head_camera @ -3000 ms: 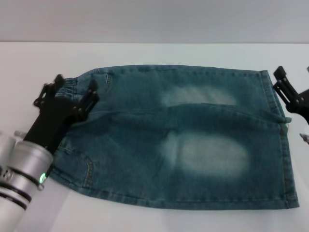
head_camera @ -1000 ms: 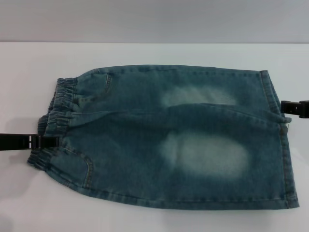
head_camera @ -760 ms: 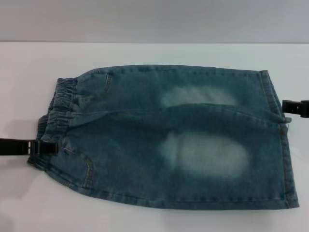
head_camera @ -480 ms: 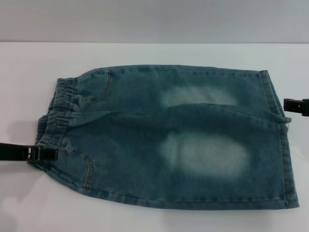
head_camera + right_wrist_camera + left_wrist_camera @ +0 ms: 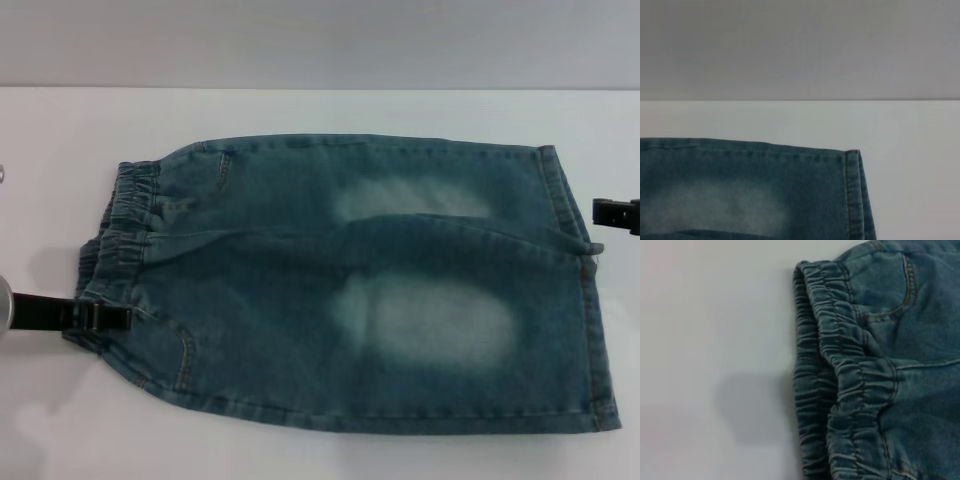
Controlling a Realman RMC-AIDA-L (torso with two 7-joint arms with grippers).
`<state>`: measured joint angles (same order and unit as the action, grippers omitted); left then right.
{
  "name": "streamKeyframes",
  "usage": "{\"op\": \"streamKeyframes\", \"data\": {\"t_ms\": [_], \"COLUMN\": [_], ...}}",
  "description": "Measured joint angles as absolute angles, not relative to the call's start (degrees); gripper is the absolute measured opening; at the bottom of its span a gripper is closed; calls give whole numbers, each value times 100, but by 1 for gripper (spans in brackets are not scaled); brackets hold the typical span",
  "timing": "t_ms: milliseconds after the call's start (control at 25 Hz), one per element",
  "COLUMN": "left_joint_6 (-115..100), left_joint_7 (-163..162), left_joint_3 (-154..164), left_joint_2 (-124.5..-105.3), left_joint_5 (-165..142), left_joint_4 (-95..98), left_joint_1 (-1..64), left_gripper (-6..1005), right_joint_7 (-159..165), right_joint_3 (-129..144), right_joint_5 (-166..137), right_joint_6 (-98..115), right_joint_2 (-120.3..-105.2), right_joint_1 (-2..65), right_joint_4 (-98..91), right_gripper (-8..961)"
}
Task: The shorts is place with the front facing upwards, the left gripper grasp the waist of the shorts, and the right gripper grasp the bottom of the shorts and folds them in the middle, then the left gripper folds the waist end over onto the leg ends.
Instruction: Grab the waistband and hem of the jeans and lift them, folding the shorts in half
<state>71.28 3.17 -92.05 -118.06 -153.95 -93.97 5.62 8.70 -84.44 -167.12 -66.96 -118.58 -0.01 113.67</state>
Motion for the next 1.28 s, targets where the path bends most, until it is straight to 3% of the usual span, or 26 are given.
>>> {"op": "streamKeyframes", "data": {"t_ms": [280, 400, 800, 1000, 1280], "left_joint_6": [7054, 7072, 7131, 7209, 7221], "left_joint_7": [361, 352, 323, 319, 321], "left_joint_3": [-9165, -9132, -9122, -9129, -9137], "left_joint_2": [-11801, -11803, -11803, -11804, -11801], "left_joint_5": [-15392, -15386, -15346, -15345, -15383], "left_joint_4": [-9202, -9205, -9425, -9561, -9599], "left_joint_1": [643, 681, 713, 778, 863], "left_gripper": [738, 491, 309, 147, 99], "right_joint_7": [869, 869, 870, 956, 1090], "right_joint_3": [-8464, -8471, -8485, -8299, -7974], "right_joint_5": [-16717, -16717, -16717, -16716, -16710], "right_joint_6": [-6719, -6752, -7597, -7994, -8174], "right_joint_2": [-11856, -11856, -11870, -11882, -11891], "right_joint_1": [-16, -17, -33, -86, -142], "right_joint_4": [11417, 11433, 11563, 11568, 11535], "right_gripper": [834, 834, 834, 834, 835]}}
